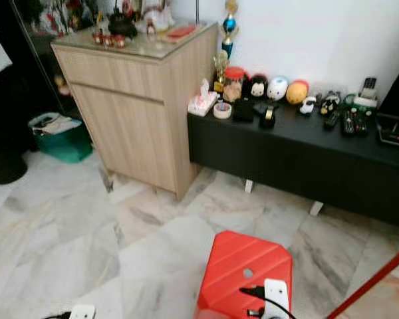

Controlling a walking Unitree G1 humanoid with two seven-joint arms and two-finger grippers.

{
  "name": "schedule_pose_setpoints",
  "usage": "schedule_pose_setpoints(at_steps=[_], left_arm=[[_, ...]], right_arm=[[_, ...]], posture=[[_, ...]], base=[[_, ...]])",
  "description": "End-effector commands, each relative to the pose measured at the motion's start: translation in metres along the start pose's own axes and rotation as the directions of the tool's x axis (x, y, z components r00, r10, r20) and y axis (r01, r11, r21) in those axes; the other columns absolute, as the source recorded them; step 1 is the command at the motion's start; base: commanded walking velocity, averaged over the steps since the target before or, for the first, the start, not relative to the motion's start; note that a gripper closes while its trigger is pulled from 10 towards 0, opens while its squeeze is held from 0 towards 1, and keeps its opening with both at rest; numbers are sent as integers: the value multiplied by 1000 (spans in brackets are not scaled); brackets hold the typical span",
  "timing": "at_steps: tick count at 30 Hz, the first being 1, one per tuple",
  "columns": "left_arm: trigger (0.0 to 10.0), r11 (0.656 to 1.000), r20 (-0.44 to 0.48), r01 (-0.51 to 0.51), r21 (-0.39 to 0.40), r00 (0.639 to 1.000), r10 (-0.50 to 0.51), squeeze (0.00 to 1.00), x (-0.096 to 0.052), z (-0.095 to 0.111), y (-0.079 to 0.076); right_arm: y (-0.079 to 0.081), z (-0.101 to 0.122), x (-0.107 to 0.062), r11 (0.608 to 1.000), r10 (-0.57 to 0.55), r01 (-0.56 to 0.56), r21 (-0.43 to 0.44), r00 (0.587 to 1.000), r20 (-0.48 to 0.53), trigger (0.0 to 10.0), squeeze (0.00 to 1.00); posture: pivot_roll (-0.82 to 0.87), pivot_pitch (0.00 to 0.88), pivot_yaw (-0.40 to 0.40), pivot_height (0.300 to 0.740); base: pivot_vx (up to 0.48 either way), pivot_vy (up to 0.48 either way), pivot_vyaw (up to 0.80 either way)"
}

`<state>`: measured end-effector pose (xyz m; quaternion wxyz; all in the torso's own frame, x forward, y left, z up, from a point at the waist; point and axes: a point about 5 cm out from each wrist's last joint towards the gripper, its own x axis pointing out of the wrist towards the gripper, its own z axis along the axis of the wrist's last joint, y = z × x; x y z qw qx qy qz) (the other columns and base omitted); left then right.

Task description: Hang keys on a hook

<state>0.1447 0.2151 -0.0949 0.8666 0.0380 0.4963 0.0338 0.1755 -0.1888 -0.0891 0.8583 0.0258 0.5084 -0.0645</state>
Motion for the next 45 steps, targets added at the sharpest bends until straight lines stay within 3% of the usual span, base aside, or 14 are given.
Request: schedule_pose_setpoints(at_steps=[1, 31, 45], left_arm=[[10000, 1000, -11, 14, 17, 1000, -13, 0, 0, -1, -3], [10000, 1000, -46, 23, -6, 999, -23, 0, -2, -14, -9], [10000, 1000, -75, 8, 14, 997, -7, 0, -3, -18, 0]], right_arm=[[-1, -1, 0, 1000, -5, 5, -1, 1000, -5, 10000, 0], [-1, 1, 0, 1000, -3, 3, 4, 1000, -3, 10000, 0], [-2, 2, 0, 1000, 3, -3, -19, 1000, -8, 10000, 0]], posture=[[-2, 0, 11, 740], [13, 0, -5, 740], [14, 0, -6, 740]], base=[[-251, 0, 0], [-262, 0, 0], [-191, 0, 0]])
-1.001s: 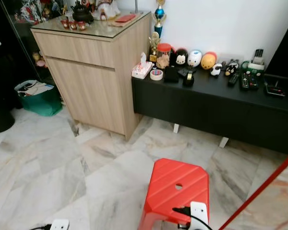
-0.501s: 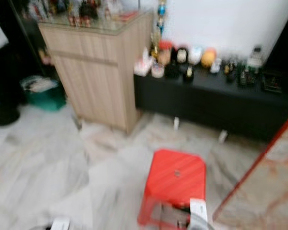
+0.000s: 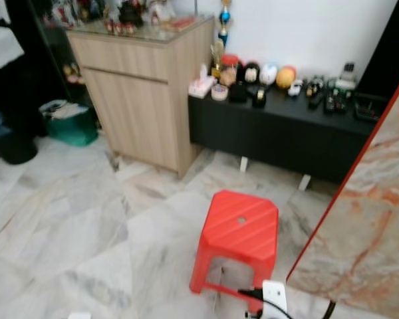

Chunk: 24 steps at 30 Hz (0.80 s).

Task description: Hang keys on a hook

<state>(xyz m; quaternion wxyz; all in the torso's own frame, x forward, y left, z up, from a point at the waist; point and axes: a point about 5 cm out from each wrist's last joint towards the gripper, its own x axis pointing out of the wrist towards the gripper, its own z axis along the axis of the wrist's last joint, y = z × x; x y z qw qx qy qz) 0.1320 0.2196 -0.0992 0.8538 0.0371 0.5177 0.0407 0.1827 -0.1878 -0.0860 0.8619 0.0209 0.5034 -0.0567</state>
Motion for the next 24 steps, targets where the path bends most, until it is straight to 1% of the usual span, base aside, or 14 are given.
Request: schedule_pose_setpoints(at_steps=[1, 4, 8, 12, 15, 19, 22, 24], left_arm=[[10000, 1000, -25, 17, 21, 1000, -17, 0, 0, -5, -5], [10000, 999, -25, 15, 29, 1000, -15, 0, 0, -5, -5], [10000, 1000, -21, 15, 10, 1000, -14, 0, 0, -6, -7], [10000, 998, -28, 22, 52, 999, -20, 0, 0, -8, -12], [10000, 998, -22, 13, 68, 1000, -11, 0, 0, -7, -12], [10000, 997, -32, 25, 74, 999, -23, 0, 0, -9, -16], [10000, 995, -32, 31, 94, 999, -28, 0, 0, -8, -23], [10000, 995, -27, 38, 96, 999, -35, 0, 1, -4, -31]], right_arm=[[-3, -5, 0, 1000, -6, 6, -3, 1000, -21, 10000, 0], [-4, -5, 0, 1000, -6, 6, -3, 1000, -21, 10000, 0], [-4, -5, -1, 1000, -9, 9, 2, 1000, -21, 10000, 0], [-4, -5, -1, 1000, -8, 8, 1, 1000, -21, 10000, 0], [-4, -5, -1, 1000, -8, 8, 1, 1000, -21, 10000, 0], [-5, -5, -1, 1000, -4, 4, 2, 1000, -20, 10000, 0], [-4, -5, -1, 1000, -3, 3, 5, 1000, -20, 10000, 0], [-4, -5, -1, 1000, -3, 3, 4, 1000, -21, 10000, 0]], posture=[[14, 0, -6, 740], [16, 0, -8, 740], [13, 0, -9, 740], [13, 0, -13, 740], [13, 0, -13, 740], [14, 0, -15, 740], [14, 0, -15, 740], [14, 0, -15, 740]], base=[[0, 0, 0], [0, 0, 0], [0, 0, 0], [0, 0, 0], [0, 0, 0], [0, -480, 0], [0, -480, 0], [0, -480, 0]])
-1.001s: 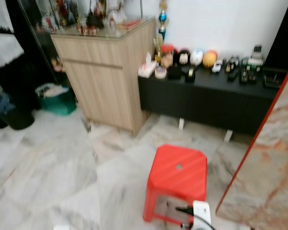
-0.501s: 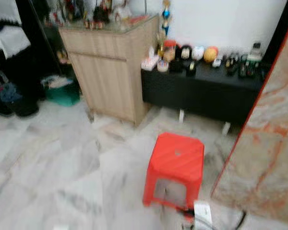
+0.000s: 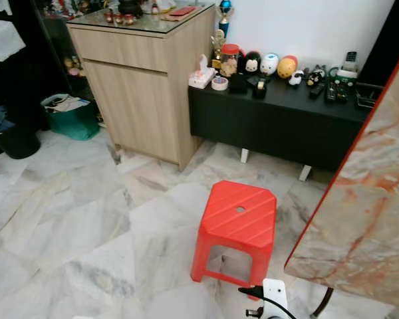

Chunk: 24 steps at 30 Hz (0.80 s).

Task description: Hang keys on a hook

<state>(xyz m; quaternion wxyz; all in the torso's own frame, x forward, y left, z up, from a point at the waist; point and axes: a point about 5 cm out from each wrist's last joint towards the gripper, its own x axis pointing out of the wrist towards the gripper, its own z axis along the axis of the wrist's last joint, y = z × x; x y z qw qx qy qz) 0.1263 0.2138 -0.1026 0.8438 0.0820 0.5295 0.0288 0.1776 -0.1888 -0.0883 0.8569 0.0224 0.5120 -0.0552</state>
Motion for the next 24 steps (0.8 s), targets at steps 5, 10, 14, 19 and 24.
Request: schedule_pose_setpoints(at_steps=[5, 10, 14, 19, 24], left_arm=[[10000, 997, 19, 71, 13, 997, -72, 0, 2, 13, -33], [10000, 997, 33, 70, 22, 997, -70, 0, 2, 20, -33], [10000, 997, 46, 70, 28, 996, -71, 0, 3, 27, -34], [10000, 997, 41, 67, 35, 997, -68, 0, 3, 24, -31], [10000, 996, 35, 74, 42, 997, -75, 0, 3, 23, -30]], right_arm=[[-3, 0, 0, 1000, -9, 9, 0, 1000, -6, 10000, 0], [-2, -1, 0, 1000, -9, 9, 12, 1000, -3, 10000, 0], [-2, -1, 0, 1000, -6, 5, -12, 1000, -22, 10000, 0], [-1, -2, 0, 1000, -4, 3, -17, 1000, -27, 10000, 0], [-1, -2, 0, 1000, -11, 11, 1, 1000, -19, 10000, 0]], posture=[[16, 0, -14, 740], [16, 0, -11, 740], [17, 0, -9, 740], [18, 0, -7, 740], [15, 0, -3, 740]], base=[[0, -480, 0], [0, -480, 0], [0, -480, -581], [0, -480, -765], [0, -480, -494]])
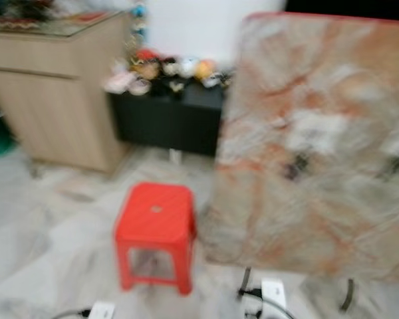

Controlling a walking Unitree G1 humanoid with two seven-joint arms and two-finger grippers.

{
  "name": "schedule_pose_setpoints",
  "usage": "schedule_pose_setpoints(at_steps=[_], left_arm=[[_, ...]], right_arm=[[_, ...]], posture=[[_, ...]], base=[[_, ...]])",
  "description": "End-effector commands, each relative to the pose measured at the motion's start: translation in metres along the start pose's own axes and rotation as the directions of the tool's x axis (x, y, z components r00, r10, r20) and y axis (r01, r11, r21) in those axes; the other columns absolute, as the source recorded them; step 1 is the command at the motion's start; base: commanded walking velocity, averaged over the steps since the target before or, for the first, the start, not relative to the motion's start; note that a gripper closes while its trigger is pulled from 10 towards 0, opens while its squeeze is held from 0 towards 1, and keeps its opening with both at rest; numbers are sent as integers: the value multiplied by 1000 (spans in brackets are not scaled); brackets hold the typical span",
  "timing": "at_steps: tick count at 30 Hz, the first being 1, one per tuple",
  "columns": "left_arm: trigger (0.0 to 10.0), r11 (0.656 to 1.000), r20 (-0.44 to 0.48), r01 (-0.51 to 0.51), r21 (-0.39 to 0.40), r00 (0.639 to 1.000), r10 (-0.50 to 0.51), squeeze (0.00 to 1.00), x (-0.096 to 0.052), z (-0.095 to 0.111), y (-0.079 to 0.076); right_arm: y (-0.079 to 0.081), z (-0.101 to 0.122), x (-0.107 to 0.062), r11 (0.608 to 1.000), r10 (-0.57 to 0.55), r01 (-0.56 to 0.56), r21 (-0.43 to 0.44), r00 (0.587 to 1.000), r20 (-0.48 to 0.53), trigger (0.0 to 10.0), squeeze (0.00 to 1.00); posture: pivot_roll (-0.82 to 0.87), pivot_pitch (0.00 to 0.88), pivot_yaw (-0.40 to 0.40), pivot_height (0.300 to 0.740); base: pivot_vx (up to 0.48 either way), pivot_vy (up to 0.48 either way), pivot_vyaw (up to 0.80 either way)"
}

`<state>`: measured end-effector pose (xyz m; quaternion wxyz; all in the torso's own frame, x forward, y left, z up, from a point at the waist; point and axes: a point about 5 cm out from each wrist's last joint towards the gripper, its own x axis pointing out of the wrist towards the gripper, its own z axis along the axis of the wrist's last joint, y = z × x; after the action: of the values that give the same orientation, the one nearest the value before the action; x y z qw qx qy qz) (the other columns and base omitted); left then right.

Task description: Hang keys on a hook

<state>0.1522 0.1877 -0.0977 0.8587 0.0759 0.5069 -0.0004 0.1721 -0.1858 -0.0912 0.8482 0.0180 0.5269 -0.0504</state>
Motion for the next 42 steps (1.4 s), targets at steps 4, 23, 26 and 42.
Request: schedule_pose_setpoints(at_steps=[4, 23, 26, 42], left_arm=[[10000, 999, -23, 24, 23, 999, -23, 0, -1, -5, -6], [10000, 999, -37, 27, 42, 999, -26, 0, -1, -8, -3], [10000, 998, -41, 27, 49, 999, -25, 0, -1, -8, -3], [10000, 999, -43, 24, 35, 999, -23, 0, -1, -9, -3]], right_arm=[[-3, 5, 0, 999, -14, 13, 30, 1000, 28, 10000, 0], [1, 6, 0, 999, 6, -7, 31, 999, 37, 10000, 0], [1, 6, 0, 999, 5, -6, 31, 999, 37, 10000, 0], [0, 7, 0, 999, 1, -2, 34, 999, 38, 10000, 0]], posture=[[14, 0, 0, 740], [14, 0, 7, 740], [14, 0, 7, 740], [14, 0, 3, 740]], base=[[0, -480, 0], [0, -480, 0], [0, -480, 0], [0, -480, 0]])
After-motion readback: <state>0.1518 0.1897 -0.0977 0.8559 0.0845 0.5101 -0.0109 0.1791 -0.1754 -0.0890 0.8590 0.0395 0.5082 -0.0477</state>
